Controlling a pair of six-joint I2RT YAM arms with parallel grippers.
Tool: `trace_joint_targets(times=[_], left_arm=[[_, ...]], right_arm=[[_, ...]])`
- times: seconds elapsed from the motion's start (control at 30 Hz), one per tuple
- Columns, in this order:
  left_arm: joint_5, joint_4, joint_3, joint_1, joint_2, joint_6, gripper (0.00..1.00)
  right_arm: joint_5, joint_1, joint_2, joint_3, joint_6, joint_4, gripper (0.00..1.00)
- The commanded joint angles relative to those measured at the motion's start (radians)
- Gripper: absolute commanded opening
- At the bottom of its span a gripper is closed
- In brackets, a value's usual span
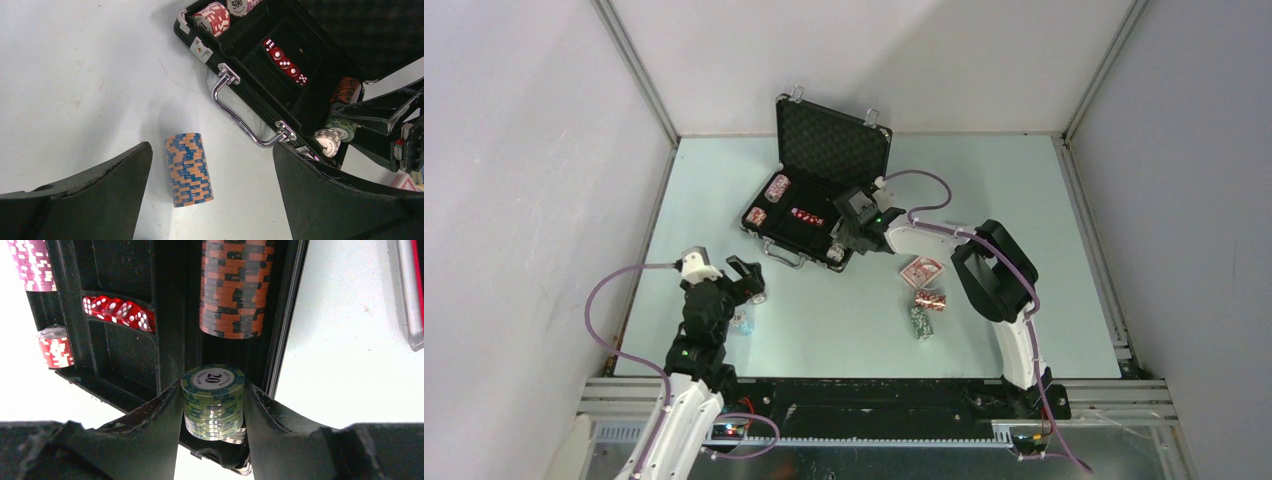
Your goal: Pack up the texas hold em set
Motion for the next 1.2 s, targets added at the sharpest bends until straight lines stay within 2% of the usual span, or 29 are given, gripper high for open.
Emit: trace_joint_targets(times=[0.0,0.17,0.4,0.7,0.77,0.93,1.07,1.13,1.17], left_arm=[[0.007,0.036,0.011,-0.001,0.004,0.019,0.98],[0.006,0.036,0.011,-0.001,0.002,0.019,0.98],[0.007,0.034,0.011,-0.001,0.001,0.019,0.98],[0.007,0.034,0.010,-0.001,0.000,0.019,0.98],[0.007,0.034,0.010,-0.001,0.001,0.020,0.98],[0.009,0.035,0.011,-0.001,0.002,0.020,0.98],[0.007,0.033,0.011,-0.001,0.003,0.019,0.98],[0.007,0.036,0.010,-0.001,0.004,0.020,0.98],[0.007,0.036,0.010,-0.001,0.004,0.021,0.98]], right_arm=[[-0.004,0.019,-0.039,0.018,0.040,-0.012,0.50],[-0.006,0.032,-0.054,0.005,0.060,-0.025,0.51],[0.027,0.034,-0.082,-0.013,0.064,-0.040,0.62],[0.130,0.030,-0.134,-0.013,0.016,-0.118,0.62],[0.133,0.025,-0.135,-0.013,-0.028,-0.095,0.59],[0.072,0.007,-0.123,-0.007,-0.282,0.058,0.50],[0.034,-0.007,-0.096,0.030,-0.419,0.077,0.44],[0.021,-0.013,-0.080,0.043,-0.438,0.077,0.36],[0.007,-0.019,-0.074,0.052,-0.441,0.076,0.28]])
